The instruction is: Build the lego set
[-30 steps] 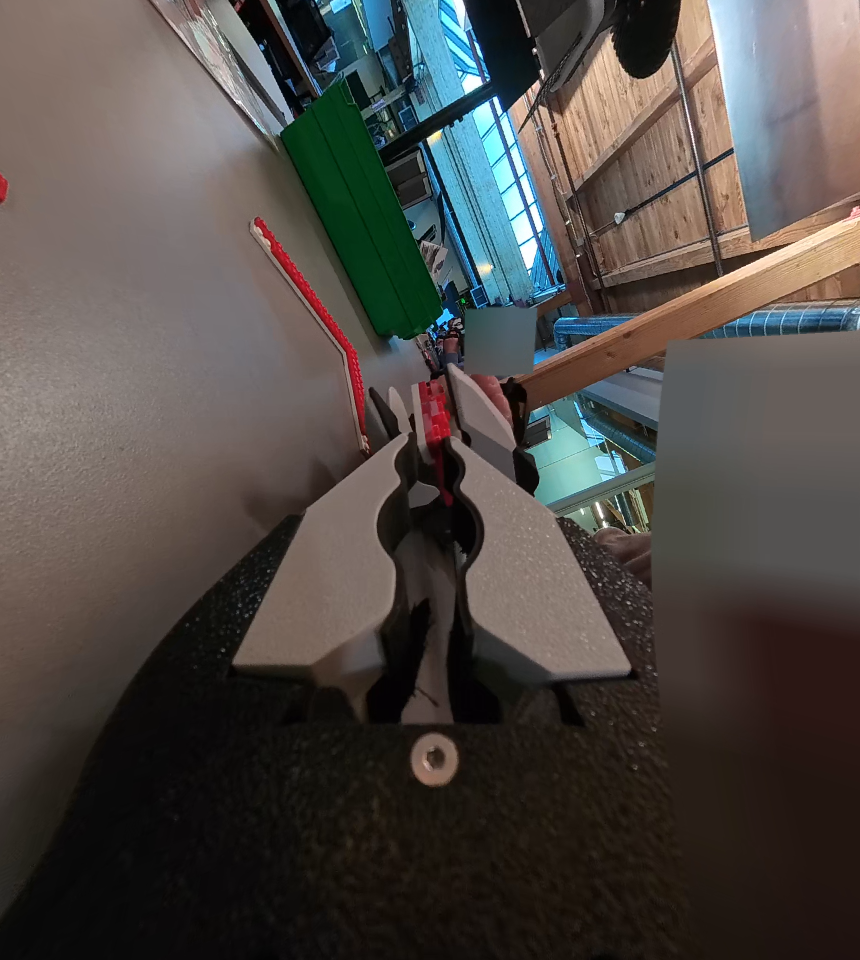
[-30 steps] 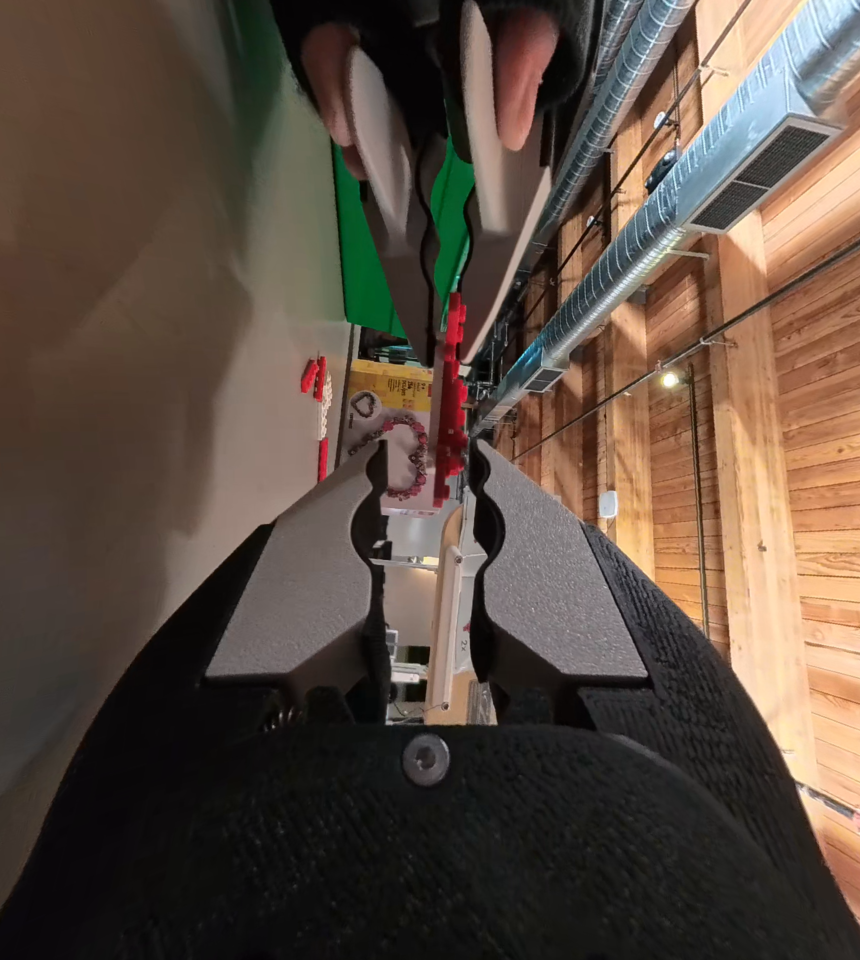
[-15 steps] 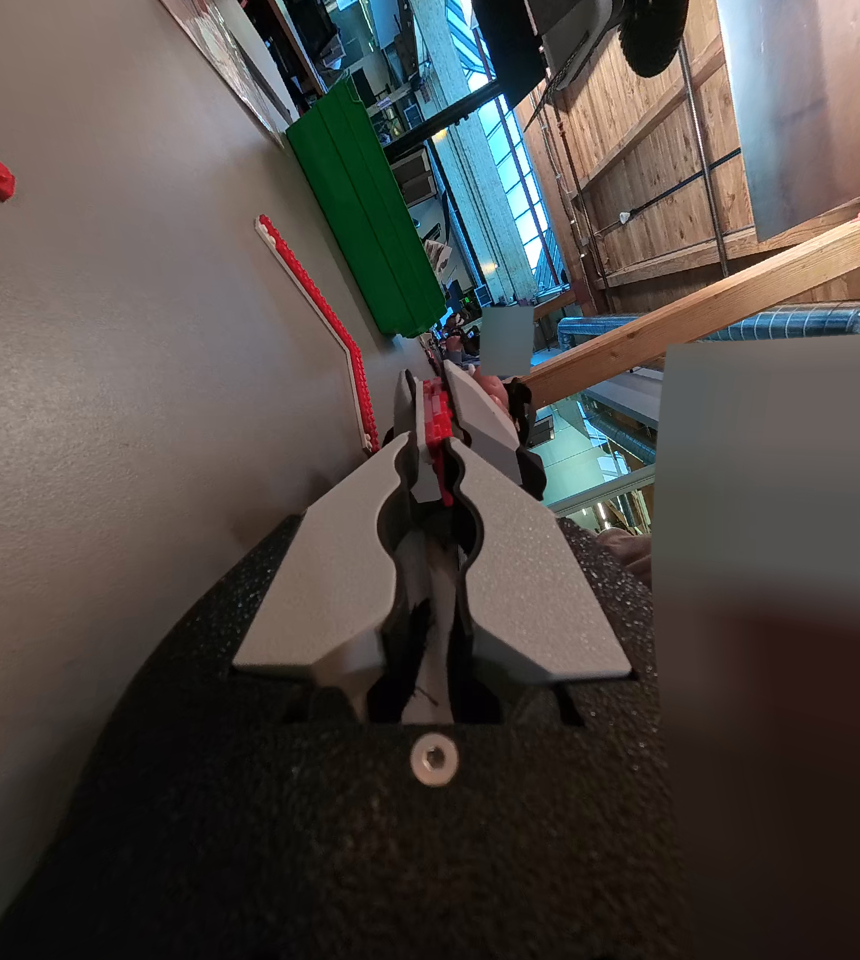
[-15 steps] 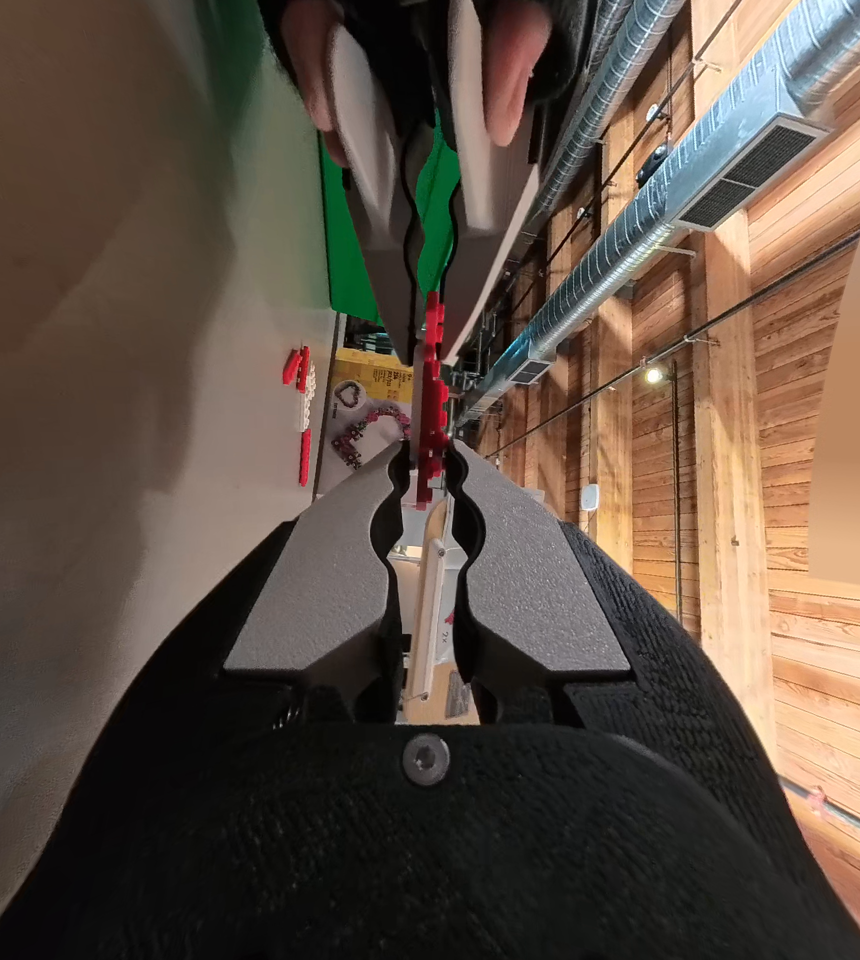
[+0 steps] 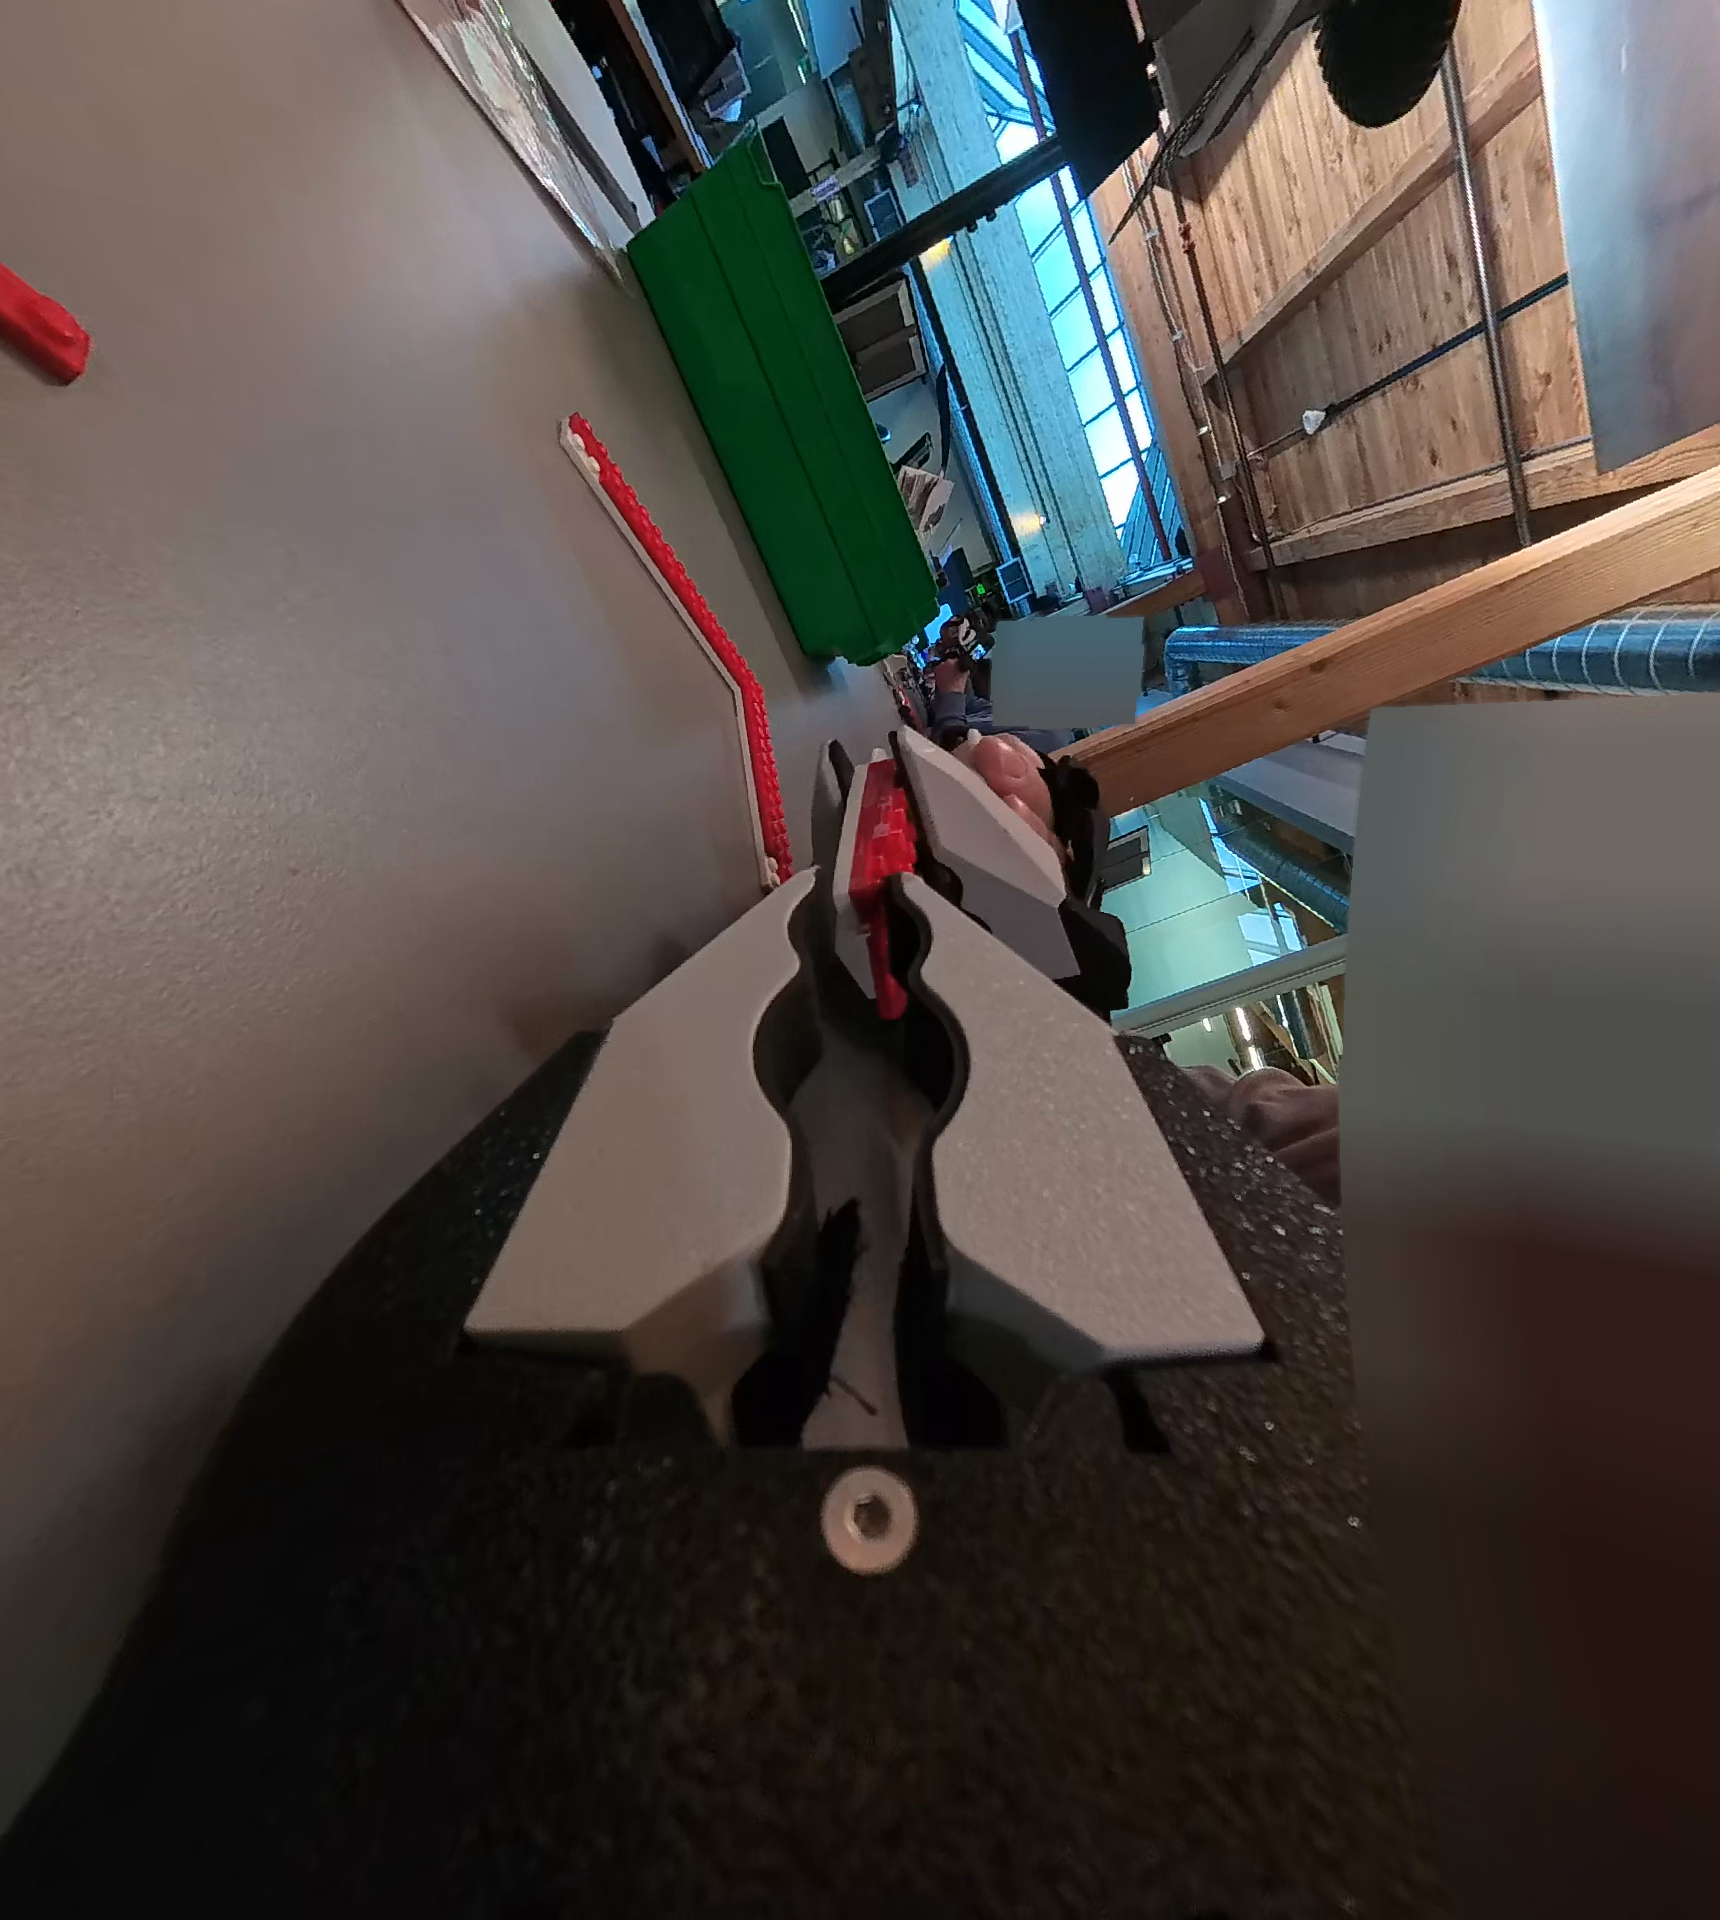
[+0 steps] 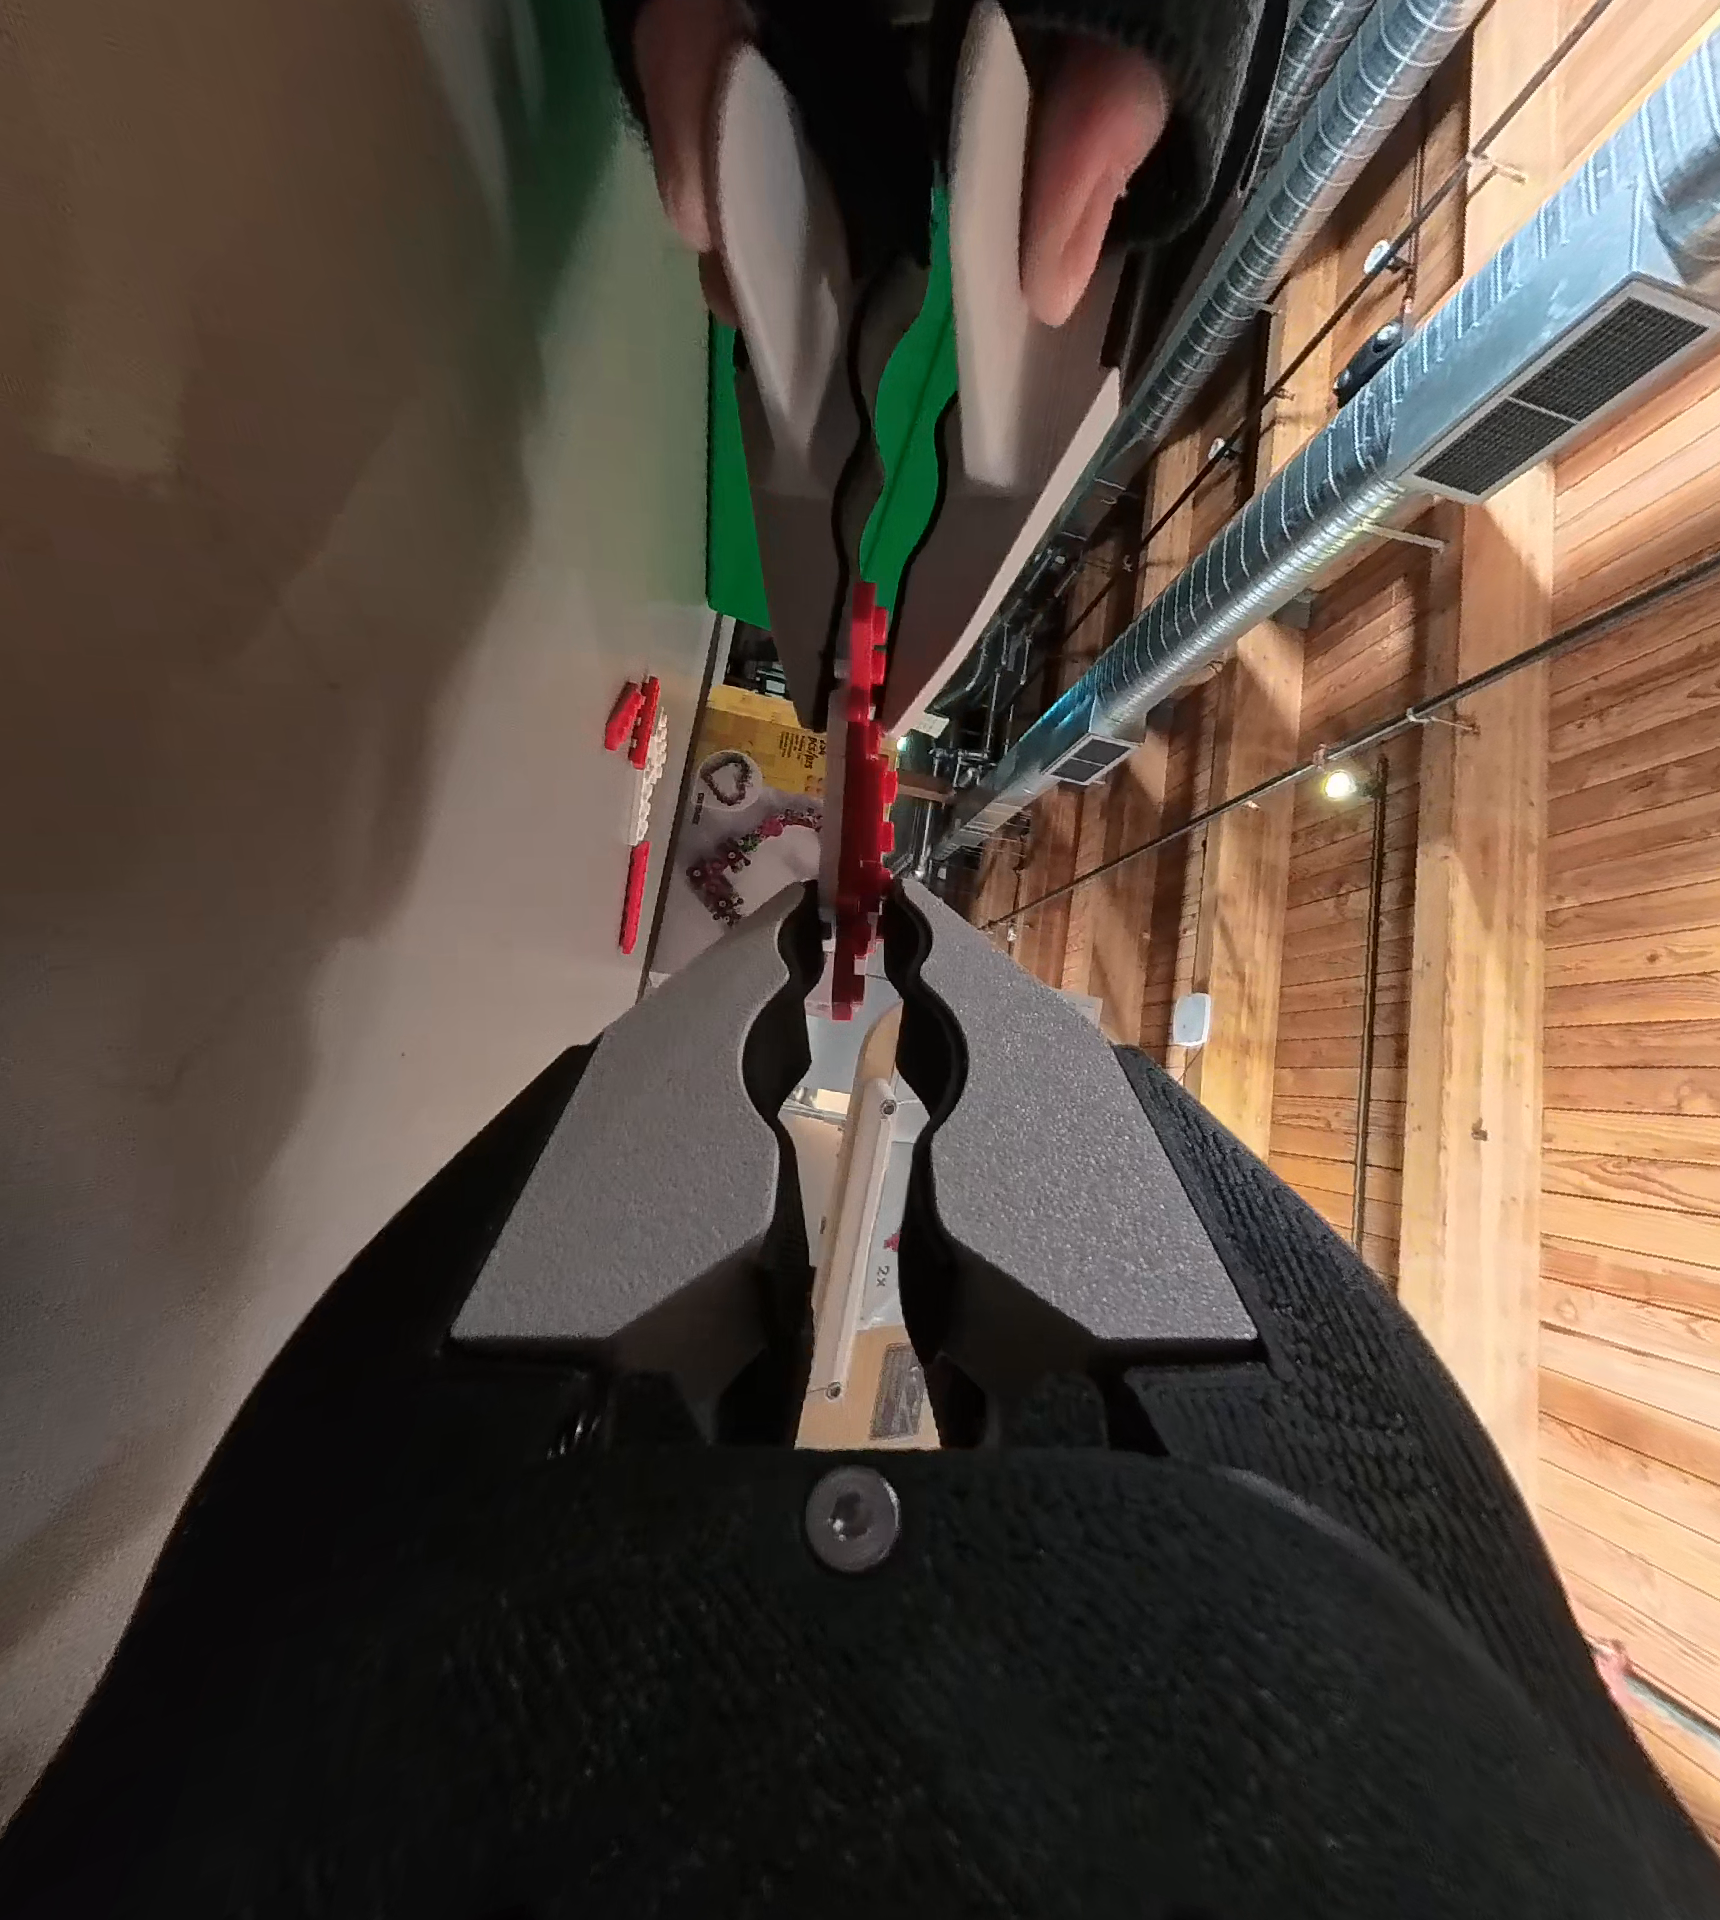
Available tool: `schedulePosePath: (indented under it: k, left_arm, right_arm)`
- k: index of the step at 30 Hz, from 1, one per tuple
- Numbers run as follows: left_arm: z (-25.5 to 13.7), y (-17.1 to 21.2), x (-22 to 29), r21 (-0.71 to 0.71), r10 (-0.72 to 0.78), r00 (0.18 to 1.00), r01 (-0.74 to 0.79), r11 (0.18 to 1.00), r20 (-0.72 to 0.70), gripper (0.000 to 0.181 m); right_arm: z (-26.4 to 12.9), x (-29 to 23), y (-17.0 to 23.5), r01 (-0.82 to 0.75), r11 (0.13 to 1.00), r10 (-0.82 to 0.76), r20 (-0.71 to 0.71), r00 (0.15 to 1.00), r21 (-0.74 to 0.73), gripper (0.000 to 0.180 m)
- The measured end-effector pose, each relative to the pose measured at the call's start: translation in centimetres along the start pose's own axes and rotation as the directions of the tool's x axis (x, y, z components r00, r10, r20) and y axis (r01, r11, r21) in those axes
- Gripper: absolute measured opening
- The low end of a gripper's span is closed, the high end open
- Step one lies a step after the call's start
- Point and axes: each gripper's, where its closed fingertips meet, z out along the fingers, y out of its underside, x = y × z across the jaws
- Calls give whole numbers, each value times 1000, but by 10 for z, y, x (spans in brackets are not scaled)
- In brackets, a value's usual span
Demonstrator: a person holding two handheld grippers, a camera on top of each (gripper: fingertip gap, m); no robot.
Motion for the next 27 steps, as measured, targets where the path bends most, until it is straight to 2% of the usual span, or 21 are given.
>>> schedulePosePath:
  k: [9, 15, 20, 24, 27]
  left_arm:
    - [-1, -3, 2, 23, -2, 1000, 2, 1000, -15, 6]
    - [-1, -4, 2, 28, -3, 1000, 3, 1000, -13, 6]
    - [-2, -4, 4, 27, -7, 999, 8, 1000, -31, 6]
    - [-1, -1, 5, 11, -11, 999, 11, 1000, -39, 7]
    - [-1, -1, 5, 11, -13, 999, 14, 1000, -35, 7]
  right_arm:
    - [3, 0, 0, -28, 1000, 28, 3, 1000, -4, 10]
    - [3, 5, -2, 3, 1000, -3, -55, 998, -9, 22]
    - [1, 5, -4, 40, 999, -40, -69, 997, 0, 11]
    - [-1, 7, -5, 83, 997, -82, -89, 993, 10, 9]
    - [-1, 7, -5, 55, 998, -54, -71, 996, 10, 9]
